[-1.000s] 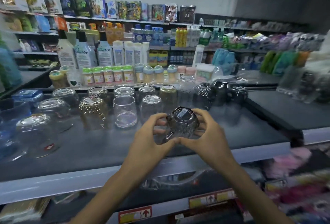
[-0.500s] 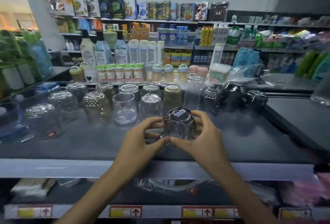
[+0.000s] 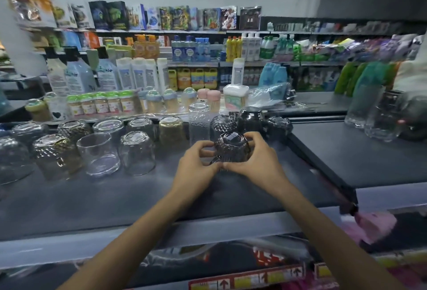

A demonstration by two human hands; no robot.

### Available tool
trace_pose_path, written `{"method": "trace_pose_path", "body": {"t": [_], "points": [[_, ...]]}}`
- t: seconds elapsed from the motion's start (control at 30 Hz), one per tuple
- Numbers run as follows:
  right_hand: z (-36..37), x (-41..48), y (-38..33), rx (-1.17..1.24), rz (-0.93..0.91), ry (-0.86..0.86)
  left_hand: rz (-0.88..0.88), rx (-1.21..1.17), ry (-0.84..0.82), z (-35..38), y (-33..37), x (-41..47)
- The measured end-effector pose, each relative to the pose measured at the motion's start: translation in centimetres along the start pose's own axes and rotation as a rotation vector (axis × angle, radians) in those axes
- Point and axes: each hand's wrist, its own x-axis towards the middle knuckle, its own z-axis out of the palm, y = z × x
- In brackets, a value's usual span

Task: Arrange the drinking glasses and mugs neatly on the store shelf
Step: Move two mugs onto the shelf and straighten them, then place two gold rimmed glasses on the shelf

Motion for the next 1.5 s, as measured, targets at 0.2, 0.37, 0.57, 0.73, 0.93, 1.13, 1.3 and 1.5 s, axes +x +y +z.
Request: {"method": "trace_pose_path", "body": {"t": [0.2,0.37,0.57,0.73,0.93,1.13,1.3,1.5], "points": [[0.4,1.3,1.5,0.023,0.024,-0.002,-0.011,0.049,0.019,1.3,0.2,0.6],[0.8,1.5,2.3,0.01,-0.011,-0.011,-0.06,0.05,0.032,1.4,0.3,0.4],[-0.4,0.5,2.2,-0.006,-0.017,-0.044,0.003,0.151,0.114,1.1,1.0,-1.6],[-4.5,-3.4,1.2,-0.001,-0.045,0.026,0.363,0.247,0.205,1.3,3.4,-5.1],[-13.2,-9.2,1.6,-0.04,-0.11,0.221,0.619,-0.011,0.008,8.3,8.5,-6.3],[-23.7,-10.3,6.8,-0.243,-0.021,0.445,0.643,-0.006,-0.208,19.2,13.5,-4.6],[-31.6,-7.9,14.8,-0.363,0.113,0.647,0.642,0.303,-0.301,28.6,17.0,0.5],[-35.9,-3.6,21.6,-0.461,0.225,0.685,0.59,0.512,-0.195,37.2,18.6,6.4]]}}
